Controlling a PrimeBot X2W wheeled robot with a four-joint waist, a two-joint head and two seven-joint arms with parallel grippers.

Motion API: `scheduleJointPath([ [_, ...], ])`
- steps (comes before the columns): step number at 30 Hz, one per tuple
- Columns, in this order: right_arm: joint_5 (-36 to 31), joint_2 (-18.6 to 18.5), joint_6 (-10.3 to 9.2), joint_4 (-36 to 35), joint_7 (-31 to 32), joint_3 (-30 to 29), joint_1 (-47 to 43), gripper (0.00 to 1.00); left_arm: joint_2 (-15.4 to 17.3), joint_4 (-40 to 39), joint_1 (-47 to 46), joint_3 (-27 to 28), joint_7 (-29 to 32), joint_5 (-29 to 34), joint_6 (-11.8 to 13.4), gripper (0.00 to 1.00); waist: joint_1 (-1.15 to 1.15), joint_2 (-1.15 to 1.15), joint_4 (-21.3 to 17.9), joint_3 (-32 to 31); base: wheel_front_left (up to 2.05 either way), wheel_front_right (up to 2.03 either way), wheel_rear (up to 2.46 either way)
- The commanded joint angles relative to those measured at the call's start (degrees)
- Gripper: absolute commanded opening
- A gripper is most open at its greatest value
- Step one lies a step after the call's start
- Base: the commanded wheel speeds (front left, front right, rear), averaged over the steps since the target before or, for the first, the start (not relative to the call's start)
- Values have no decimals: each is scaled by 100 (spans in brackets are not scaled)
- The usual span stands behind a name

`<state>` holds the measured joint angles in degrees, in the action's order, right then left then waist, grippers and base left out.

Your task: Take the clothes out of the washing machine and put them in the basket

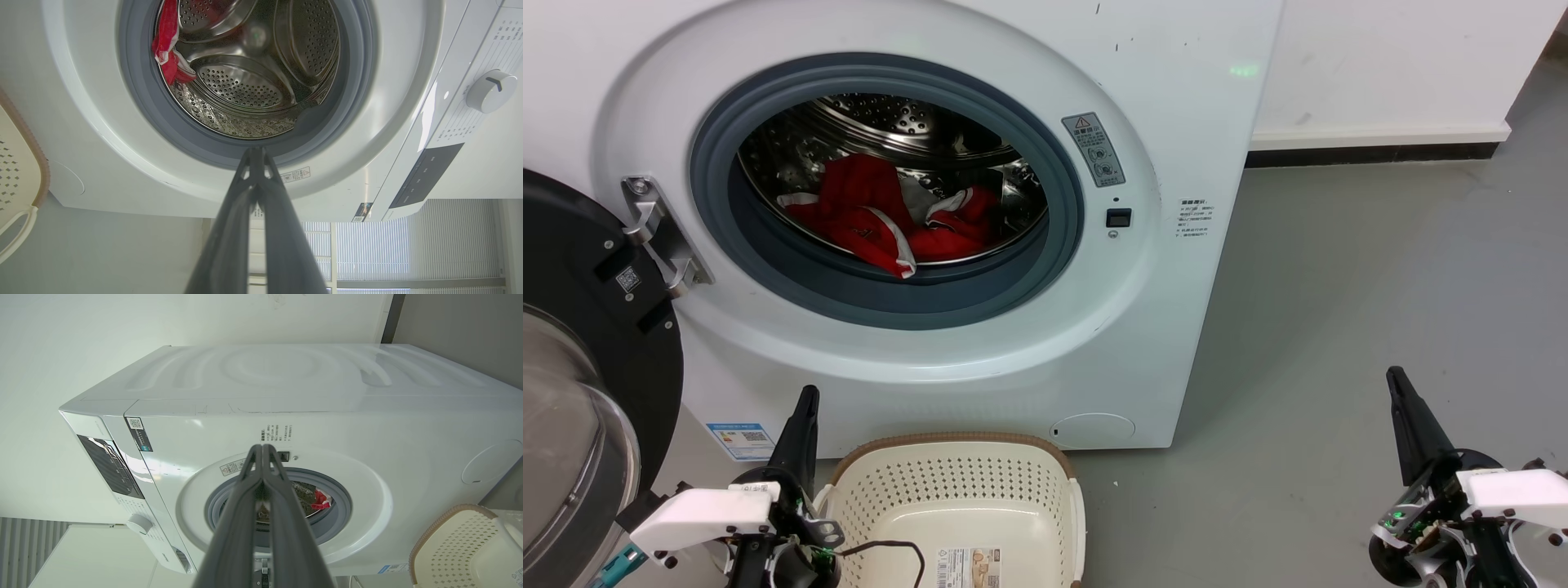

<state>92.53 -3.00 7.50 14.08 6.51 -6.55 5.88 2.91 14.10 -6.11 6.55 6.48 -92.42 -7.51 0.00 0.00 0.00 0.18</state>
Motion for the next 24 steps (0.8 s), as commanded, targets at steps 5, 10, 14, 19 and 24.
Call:
scheduleJointPath([
  [5, -25, 19, -2, 10, -2, 4, 78, 0, -11, -4, -28, 10, 21, 2, -15, 0, 0, 0, 0, 0, 0, 0, 0],
  [10, -25, 19, -2, 10, -2, 4, 78, 0, -11, -4, -28, 10, 21, 2, -15, 0, 0, 0, 0, 0, 0, 0, 0],
  [14, -25, 19, -2, 10, -2, 4, 78, 0, -11, -4, -28, 10, 21, 2, -15, 0, 0, 0, 0, 0, 0, 0, 0],
  [19, -25, 20, -2, 10, -2, 4, 78, 0, -11, -4, -28, 10, 21, 2, -15, 0, 0, 0, 0, 0, 0, 0, 0],
  [24, -25, 20, -2, 10, -3, 4, 78, 0, -11, -4, -28, 10, 21, 2, -15, 0, 0, 0, 0, 0, 0, 0, 0],
])
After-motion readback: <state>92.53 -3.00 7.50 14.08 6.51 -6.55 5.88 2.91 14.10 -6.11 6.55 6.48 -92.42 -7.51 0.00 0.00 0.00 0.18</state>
